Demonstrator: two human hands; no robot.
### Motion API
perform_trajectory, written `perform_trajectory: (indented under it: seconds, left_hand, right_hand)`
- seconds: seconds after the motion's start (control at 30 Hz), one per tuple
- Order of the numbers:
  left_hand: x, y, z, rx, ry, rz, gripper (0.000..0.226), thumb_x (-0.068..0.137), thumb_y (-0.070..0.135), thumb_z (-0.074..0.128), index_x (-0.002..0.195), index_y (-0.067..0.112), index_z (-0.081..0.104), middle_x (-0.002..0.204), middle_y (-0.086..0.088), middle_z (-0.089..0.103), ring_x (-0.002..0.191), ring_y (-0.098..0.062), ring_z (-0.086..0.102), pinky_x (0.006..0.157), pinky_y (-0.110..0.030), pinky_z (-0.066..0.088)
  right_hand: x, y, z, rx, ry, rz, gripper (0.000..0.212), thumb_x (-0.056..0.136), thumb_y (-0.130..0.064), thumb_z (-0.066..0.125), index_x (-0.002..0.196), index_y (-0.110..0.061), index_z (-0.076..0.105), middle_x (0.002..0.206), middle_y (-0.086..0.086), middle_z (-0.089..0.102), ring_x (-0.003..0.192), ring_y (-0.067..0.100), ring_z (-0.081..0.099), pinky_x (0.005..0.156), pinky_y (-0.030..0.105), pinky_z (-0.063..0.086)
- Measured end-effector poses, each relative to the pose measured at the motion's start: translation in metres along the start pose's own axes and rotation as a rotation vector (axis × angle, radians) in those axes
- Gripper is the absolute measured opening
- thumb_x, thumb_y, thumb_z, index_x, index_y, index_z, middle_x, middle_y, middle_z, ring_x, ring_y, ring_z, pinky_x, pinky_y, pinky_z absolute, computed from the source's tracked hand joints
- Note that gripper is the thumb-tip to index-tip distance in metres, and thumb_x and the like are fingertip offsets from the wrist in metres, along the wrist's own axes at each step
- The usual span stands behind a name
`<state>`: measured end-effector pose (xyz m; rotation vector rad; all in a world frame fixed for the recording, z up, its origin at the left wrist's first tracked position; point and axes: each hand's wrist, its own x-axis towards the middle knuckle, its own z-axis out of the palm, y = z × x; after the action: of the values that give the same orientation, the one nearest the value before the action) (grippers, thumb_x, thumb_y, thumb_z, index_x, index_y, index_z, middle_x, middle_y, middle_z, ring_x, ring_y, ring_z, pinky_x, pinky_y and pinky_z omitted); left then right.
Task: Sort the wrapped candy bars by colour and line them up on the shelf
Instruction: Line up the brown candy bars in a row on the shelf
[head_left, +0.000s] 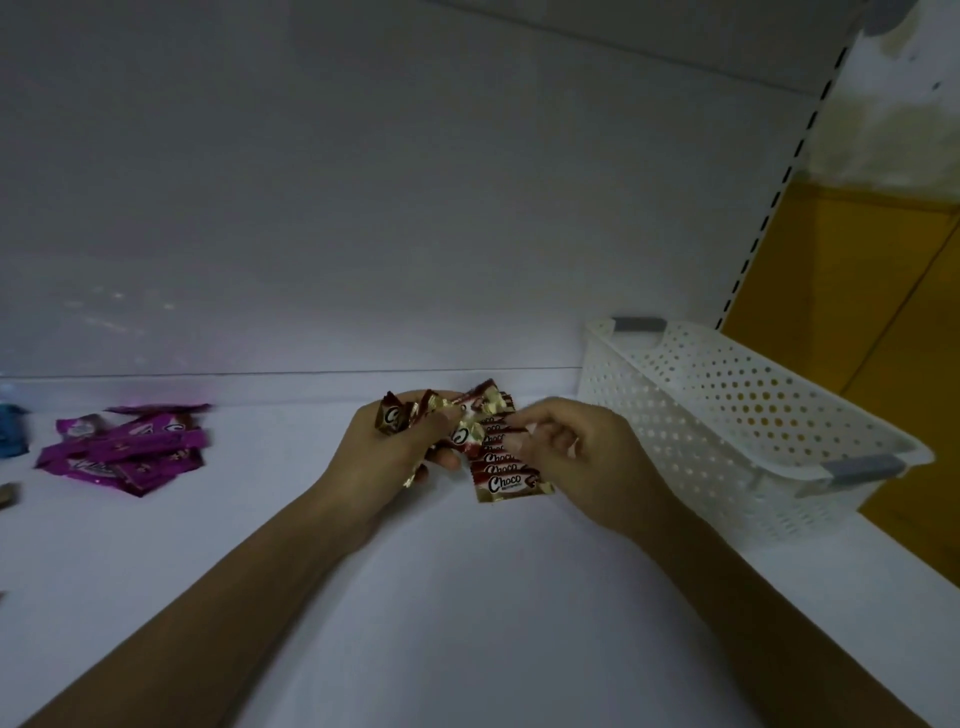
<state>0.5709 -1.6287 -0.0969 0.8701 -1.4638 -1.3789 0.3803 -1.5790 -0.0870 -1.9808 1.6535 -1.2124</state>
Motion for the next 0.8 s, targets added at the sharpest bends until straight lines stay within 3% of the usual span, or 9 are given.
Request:
perform_trajectory:
  seconds: [0.07,0.13,0.3,0.43,0.53,0.6,0.7,0.8]
  left_hand:
    - [-0.003,0.001,0.003,0.096,-0.062,0.077,0.015,0.092,0.012,0.059,0.096,0.009,0.073,0.068,-0.001,0.071,0.054,-0.007,0.062,0.049,-0.015,0.041]
    - [-0.006,0.001,0.009,0.163,-0.114,0.150,0.014,0.091,0.006,0.058,0.095,0.002,0.071,0.060,0.003,0.068,0.049,-0.007,0.060,0.048,-0.010,0.040]
    - [-0.005,0.002,0.011,0.150,-0.101,0.166,0.020,0.092,0.006,0.058,0.105,0.016,0.070,0.066,0.008,0.070,0.048,-0.009,0.060,0.048,-0.011,0.042]
    - [-0.006,0.000,0.011,0.109,-0.070,0.156,0.021,0.090,0.001,0.059,0.099,0.018,0.068,0.071,0.007,0.072,0.048,-0.011,0.061,0.047,-0.013,0.044]
    - [-0.007,0.001,0.010,0.114,-0.110,0.159,0.024,0.090,0.001,0.059,0.101,0.020,0.068,0.081,0.007,0.074,0.050,-0.016,0.063,0.049,-0.016,0.047]
    - [-0.008,0.001,0.011,0.138,-0.139,0.161,0.026,0.092,0.001,0.057,0.107,0.020,0.068,0.080,0.006,0.074,0.052,-0.017,0.065,0.051,-0.016,0.047]
    - [-0.005,0.000,0.009,0.133,-0.057,0.127,0.021,0.094,0.002,0.054,0.099,0.015,0.070,0.068,0.003,0.072,0.047,-0.013,0.062,0.049,-0.011,0.043]
    - [-0.003,-0.001,0.006,0.066,0.029,0.092,0.018,0.095,0.004,0.052,0.097,0.011,0.069,0.075,0.002,0.074,0.047,-0.012,0.062,0.045,-0.013,0.041]
  right_hand:
    - [0.000,-0.007,0.001,0.241,0.025,0.063,0.012,0.081,-0.029,0.069,0.092,-0.032,0.068,0.072,-0.003,0.069,0.069,0.008,0.067,0.066,0.027,0.056]
    - [0.000,-0.012,0.001,0.278,0.045,0.069,0.008,0.083,-0.016,0.069,0.086,-0.023,0.072,0.068,-0.002,0.070,0.063,0.013,0.067,0.062,0.031,0.056]
    - [0.002,-0.012,-0.004,0.355,0.090,0.153,0.014,0.087,-0.008,0.065,0.076,-0.013,0.071,0.055,-0.006,0.065,0.048,0.004,0.059,0.047,0.013,0.043]
    - [0.003,-0.009,-0.002,0.336,0.131,0.153,0.014,0.086,-0.005,0.065,0.080,-0.016,0.069,0.066,-0.005,0.069,0.058,0.007,0.064,0.054,0.017,0.048]
    - [0.001,-0.009,-0.001,0.117,0.075,0.010,0.016,0.082,-0.014,0.072,0.091,-0.027,0.072,0.083,-0.010,0.072,0.074,0.005,0.065,0.069,0.018,0.051]
    - [0.001,-0.009,-0.002,0.094,0.041,-0.029,0.014,0.082,-0.013,0.072,0.091,-0.022,0.075,0.082,-0.009,0.073,0.075,0.006,0.067,0.072,0.021,0.053]
    - [0.002,-0.008,-0.011,0.161,0.046,0.022,0.016,0.081,-0.005,0.070,0.084,-0.021,0.073,0.078,-0.009,0.073,0.074,0.005,0.069,0.070,0.019,0.054]
    - [0.001,-0.004,-0.020,0.127,-0.082,0.083,0.017,0.079,-0.004,0.072,0.077,-0.021,0.071,0.070,-0.010,0.071,0.066,0.002,0.067,0.064,0.014,0.051]
